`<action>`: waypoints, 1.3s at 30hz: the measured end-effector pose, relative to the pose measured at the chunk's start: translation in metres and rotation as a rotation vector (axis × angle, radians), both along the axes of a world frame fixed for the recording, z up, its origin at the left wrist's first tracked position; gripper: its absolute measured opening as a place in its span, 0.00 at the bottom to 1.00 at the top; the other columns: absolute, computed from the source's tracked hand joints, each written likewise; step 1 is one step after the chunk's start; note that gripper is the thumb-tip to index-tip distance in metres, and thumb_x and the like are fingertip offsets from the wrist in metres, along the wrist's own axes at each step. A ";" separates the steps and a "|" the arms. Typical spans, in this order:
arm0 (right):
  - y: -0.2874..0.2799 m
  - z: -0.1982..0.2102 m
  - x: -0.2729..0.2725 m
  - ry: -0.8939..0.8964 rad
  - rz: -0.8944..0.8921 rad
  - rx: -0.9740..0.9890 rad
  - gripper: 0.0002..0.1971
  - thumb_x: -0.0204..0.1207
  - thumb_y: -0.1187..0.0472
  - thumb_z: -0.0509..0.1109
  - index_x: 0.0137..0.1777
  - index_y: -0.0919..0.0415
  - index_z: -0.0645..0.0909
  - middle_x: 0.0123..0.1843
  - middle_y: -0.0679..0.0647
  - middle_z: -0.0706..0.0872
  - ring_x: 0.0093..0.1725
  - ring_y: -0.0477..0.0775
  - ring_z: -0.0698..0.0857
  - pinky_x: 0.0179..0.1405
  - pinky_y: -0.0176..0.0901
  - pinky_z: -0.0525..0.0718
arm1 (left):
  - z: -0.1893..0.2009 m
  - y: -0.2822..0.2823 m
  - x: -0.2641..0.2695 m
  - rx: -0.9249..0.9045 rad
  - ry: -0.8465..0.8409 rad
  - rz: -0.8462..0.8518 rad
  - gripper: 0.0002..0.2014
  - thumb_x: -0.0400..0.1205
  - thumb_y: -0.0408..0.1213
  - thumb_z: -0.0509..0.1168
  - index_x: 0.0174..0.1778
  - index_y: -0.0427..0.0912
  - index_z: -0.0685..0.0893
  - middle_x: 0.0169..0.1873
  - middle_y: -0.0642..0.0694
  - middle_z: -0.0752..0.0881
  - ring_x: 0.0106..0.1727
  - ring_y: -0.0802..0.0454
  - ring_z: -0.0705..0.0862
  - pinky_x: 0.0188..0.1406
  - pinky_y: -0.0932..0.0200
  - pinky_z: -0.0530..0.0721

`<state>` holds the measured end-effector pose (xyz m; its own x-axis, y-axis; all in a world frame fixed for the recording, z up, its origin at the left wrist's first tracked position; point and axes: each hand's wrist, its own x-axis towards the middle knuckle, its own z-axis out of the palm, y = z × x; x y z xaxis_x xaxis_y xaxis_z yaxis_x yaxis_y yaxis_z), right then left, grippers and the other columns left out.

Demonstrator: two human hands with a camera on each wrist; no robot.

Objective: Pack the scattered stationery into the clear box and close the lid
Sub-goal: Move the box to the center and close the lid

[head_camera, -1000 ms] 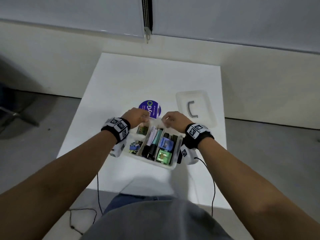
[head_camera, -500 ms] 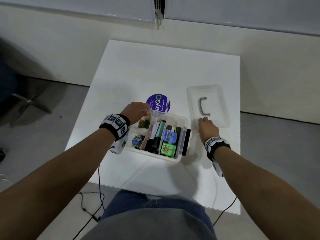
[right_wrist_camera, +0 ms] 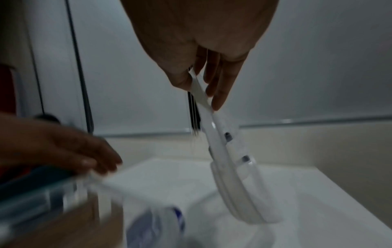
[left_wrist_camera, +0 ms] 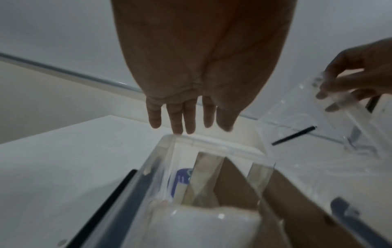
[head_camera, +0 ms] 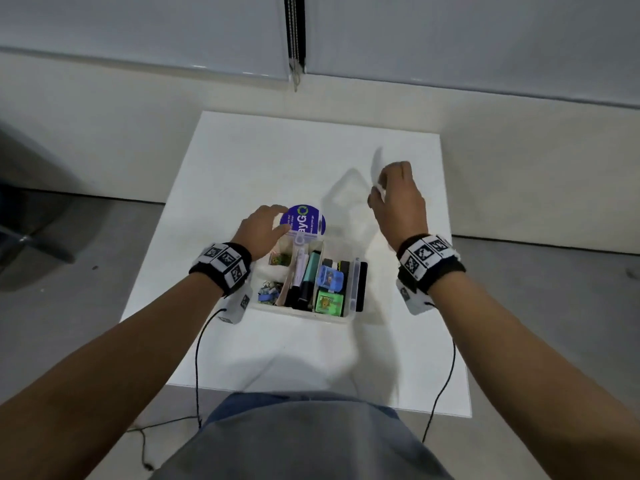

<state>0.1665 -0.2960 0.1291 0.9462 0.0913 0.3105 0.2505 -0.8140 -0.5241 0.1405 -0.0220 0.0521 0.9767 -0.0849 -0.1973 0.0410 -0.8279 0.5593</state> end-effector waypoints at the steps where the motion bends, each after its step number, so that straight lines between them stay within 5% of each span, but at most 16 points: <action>1: 0.005 0.017 -0.005 -0.020 -0.016 0.085 0.07 0.79 0.63 0.65 0.55 0.62 0.73 0.54 0.56 0.80 0.44 0.59 0.83 0.35 0.50 0.81 | 0.007 0.000 0.000 -0.051 -0.019 0.030 0.23 0.86 0.48 0.60 0.77 0.45 0.71 0.70 0.39 0.77 0.69 0.43 0.78 0.70 0.49 0.74; 4: 0.019 0.056 -0.019 -0.046 -0.050 0.382 0.06 0.82 0.61 0.63 0.56 0.61 0.71 0.50 0.53 0.84 0.42 0.55 0.88 0.40 0.53 0.87 | 0.029 -0.001 -0.001 -0.238 -0.098 0.171 0.28 0.87 0.53 0.55 0.81 0.44 0.65 0.75 0.39 0.73 0.71 0.43 0.77 0.72 0.50 0.74; 8: 0.025 0.060 -0.038 0.078 -0.106 0.751 0.05 0.84 0.65 0.59 0.57 0.61 0.70 0.48 0.56 0.87 0.38 0.54 0.90 0.34 0.46 0.89 | 0.049 0.007 -0.010 -0.352 -0.272 0.319 0.30 0.87 0.55 0.52 0.83 0.45 0.58 0.77 0.39 0.68 0.71 0.44 0.77 0.72 0.48 0.75; 12: 0.029 0.007 -0.052 0.342 -0.180 0.825 0.04 0.85 0.65 0.58 0.57 0.60 0.70 0.46 0.60 0.86 0.33 0.58 0.86 0.31 0.48 0.85 | 0.040 0.018 -0.029 -0.262 -0.156 0.245 0.26 0.87 0.55 0.54 0.79 0.47 0.63 0.50 0.38 0.88 0.49 0.41 0.87 0.53 0.48 0.85; 14: 0.032 -0.025 -0.060 0.482 -0.252 0.794 0.03 0.86 0.64 0.58 0.56 0.61 0.71 0.47 0.65 0.87 0.32 0.56 0.86 0.34 0.51 0.87 | 0.023 0.021 -0.044 -0.182 -0.069 0.253 0.23 0.87 0.52 0.55 0.75 0.46 0.67 0.43 0.40 0.87 0.45 0.40 0.87 0.45 0.53 0.82; 16: 0.035 -0.050 -0.069 0.529 -0.301 0.611 0.07 0.86 0.61 0.60 0.57 0.64 0.74 0.49 0.66 0.88 0.35 0.56 0.86 0.40 0.53 0.89 | 0.004 0.024 -0.057 -0.105 -0.018 0.265 0.21 0.86 0.50 0.57 0.71 0.43 0.70 0.48 0.38 0.86 0.50 0.38 0.85 0.46 0.54 0.78; 19: 0.040 -0.074 -0.084 0.492 -0.302 0.289 0.12 0.84 0.63 0.61 0.64 0.68 0.76 0.58 0.65 0.84 0.54 0.62 0.83 0.53 0.45 0.79 | -0.017 0.025 -0.067 -0.037 -0.036 0.227 0.19 0.85 0.47 0.60 0.70 0.43 0.73 0.57 0.35 0.79 0.56 0.35 0.81 0.53 0.51 0.77; 22: 0.040 -0.091 -0.095 0.476 -0.306 0.112 0.15 0.83 0.61 0.62 0.67 0.68 0.75 0.65 0.67 0.75 0.64 0.68 0.77 0.63 0.52 0.75 | -0.021 0.020 -0.063 -0.021 -0.047 0.186 0.19 0.86 0.47 0.58 0.72 0.48 0.71 0.58 0.34 0.76 0.55 0.34 0.81 0.54 0.48 0.79; 26: 0.037 -0.096 -0.099 0.533 -0.326 0.148 0.18 0.86 0.55 0.57 0.72 0.62 0.70 0.67 0.68 0.72 0.59 0.72 0.80 0.57 0.56 0.79 | -0.019 0.015 -0.050 -0.080 0.028 0.278 0.26 0.85 0.49 0.59 0.78 0.44 0.63 0.66 0.32 0.76 0.63 0.33 0.80 0.58 0.44 0.77; 30: 0.036 -0.094 -0.090 0.649 -0.308 0.218 0.24 0.87 0.48 0.53 0.80 0.55 0.63 0.68 0.70 0.78 0.62 0.71 0.81 0.56 0.53 0.77 | -0.022 0.017 -0.042 0.124 0.072 0.264 0.27 0.86 0.57 0.53 0.72 0.40 0.71 0.65 0.33 0.77 0.66 0.33 0.76 0.62 0.41 0.74; 35: 0.034 -0.095 -0.086 0.768 -0.312 0.289 0.28 0.87 0.43 0.50 0.83 0.54 0.59 0.73 0.67 0.78 0.70 0.71 0.78 0.66 0.55 0.75 | -0.028 0.018 -0.037 -0.025 0.203 0.336 0.32 0.83 0.64 0.51 0.69 0.39 0.70 0.62 0.32 0.81 0.61 0.33 0.81 0.53 0.45 0.76; 39: 0.041 -0.096 -0.087 0.778 -0.263 0.275 0.26 0.88 0.45 0.48 0.82 0.55 0.61 0.74 0.64 0.78 0.69 0.70 0.78 0.65 0.54 0.76 | -0.030 0.027 -0.038 -0.045 0.238 0.373 0.34 0.82 0.65 0.52 0.71 0.38 0.68 0.61 0.32 0.83 0.60 0.33 0.82 0.50 0.48 0.76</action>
